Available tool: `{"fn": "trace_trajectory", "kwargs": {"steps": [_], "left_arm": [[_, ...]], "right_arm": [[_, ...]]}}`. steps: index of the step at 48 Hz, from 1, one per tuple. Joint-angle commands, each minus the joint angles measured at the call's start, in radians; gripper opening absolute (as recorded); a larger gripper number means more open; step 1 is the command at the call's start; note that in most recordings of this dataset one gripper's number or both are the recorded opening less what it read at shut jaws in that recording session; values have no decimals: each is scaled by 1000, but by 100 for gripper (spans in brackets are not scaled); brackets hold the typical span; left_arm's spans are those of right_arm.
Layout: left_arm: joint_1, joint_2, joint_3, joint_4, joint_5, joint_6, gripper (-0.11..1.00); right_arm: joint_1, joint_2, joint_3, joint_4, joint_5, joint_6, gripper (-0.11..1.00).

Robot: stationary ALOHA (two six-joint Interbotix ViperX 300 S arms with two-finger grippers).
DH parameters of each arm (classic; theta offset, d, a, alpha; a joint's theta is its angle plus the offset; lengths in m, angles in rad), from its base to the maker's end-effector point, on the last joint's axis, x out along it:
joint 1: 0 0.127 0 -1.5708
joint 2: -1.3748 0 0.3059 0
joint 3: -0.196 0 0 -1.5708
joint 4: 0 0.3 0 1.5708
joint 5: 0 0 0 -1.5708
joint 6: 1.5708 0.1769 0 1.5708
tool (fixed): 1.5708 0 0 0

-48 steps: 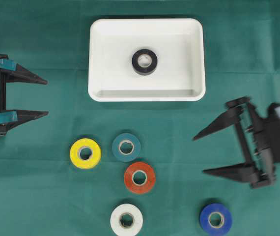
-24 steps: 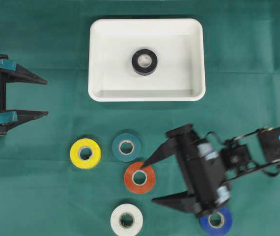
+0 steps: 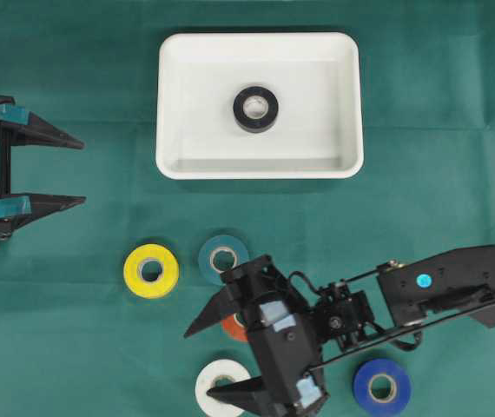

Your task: Pick up the tape from a random location and place it into the white case.

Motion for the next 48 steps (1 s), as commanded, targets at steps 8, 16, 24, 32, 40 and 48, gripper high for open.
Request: {"fn": "trace_trajectory", "kwargs": {"steps": [8,16,24,32,40,48], "left_arm": [[2,6,-12,-3,-5,-3,90],[2,6,-14,-3,-5,-3,90],[2,6,-14,-3,-5,-2,90],[2,6,-14,-3,-5,-2,90],[2,6,-14,-3,-5,-2,90],[3,6,-12,-3,-5,0,90]], "right_arm": [[3,-2,-46,2,9,5,90],[3,-2,-44,2,9,5,90],[3,-2,-46,3,15,5,90],[3,-2,-46,5,32,8,90],[3,11,-66,6,123,38,90],[3,49,-133,5,305,67,90]]}}
